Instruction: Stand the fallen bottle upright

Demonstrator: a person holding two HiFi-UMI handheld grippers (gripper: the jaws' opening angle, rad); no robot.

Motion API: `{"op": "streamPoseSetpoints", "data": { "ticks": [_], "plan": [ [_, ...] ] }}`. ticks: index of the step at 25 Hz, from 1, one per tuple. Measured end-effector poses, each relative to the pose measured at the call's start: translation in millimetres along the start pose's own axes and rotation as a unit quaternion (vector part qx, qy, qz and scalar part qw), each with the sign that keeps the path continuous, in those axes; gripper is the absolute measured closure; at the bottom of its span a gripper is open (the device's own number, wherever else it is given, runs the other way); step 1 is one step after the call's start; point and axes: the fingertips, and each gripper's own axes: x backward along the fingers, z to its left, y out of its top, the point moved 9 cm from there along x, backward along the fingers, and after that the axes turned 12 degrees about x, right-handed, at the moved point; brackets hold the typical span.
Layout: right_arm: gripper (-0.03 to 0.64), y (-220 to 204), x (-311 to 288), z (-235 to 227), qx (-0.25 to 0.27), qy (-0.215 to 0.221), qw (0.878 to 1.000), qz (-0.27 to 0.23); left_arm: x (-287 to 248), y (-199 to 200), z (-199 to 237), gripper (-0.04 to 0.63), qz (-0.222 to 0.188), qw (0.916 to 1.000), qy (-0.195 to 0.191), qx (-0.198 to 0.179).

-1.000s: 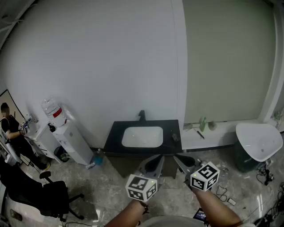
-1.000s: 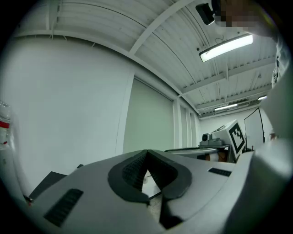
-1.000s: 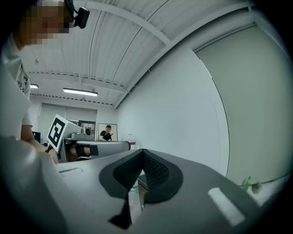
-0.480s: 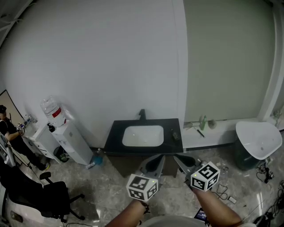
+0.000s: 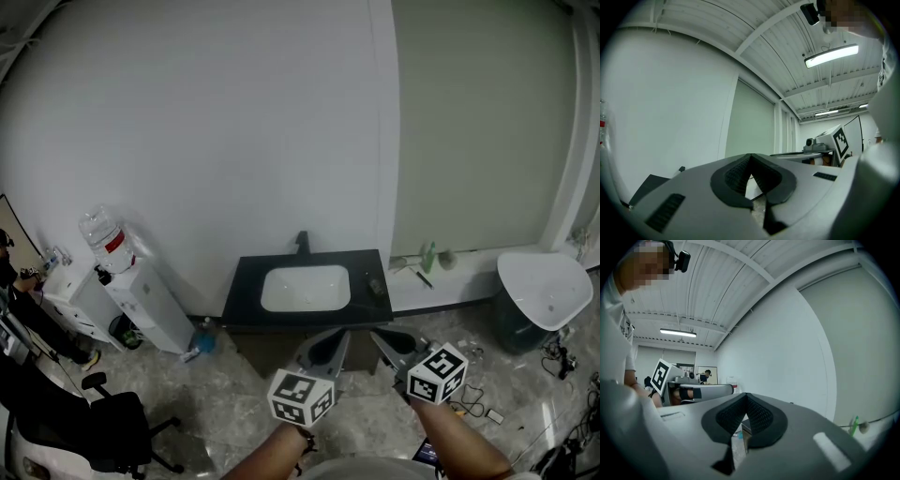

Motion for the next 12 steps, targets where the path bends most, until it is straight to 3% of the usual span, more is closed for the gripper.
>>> {"op": "streamPoseSetpoints", "data": {
  "ticks": [6, 12],
  "plan": [
    [0.614, -20.8, -28.1, 0.8, -0.017, -0.002, 1.000, 0.026, 2.5, -5.3, 35.1, 0.589, 0.009, 0.9998, -0.007, 0.017],
    [0.614, -52.3, -60.7, -58.2, -0.038, -0.001, 0.999, 0.039, -46.3, -19.7, 67.4, 0.589, 0.023, 0.9992, -0.004, 0.031]
  ]
}}
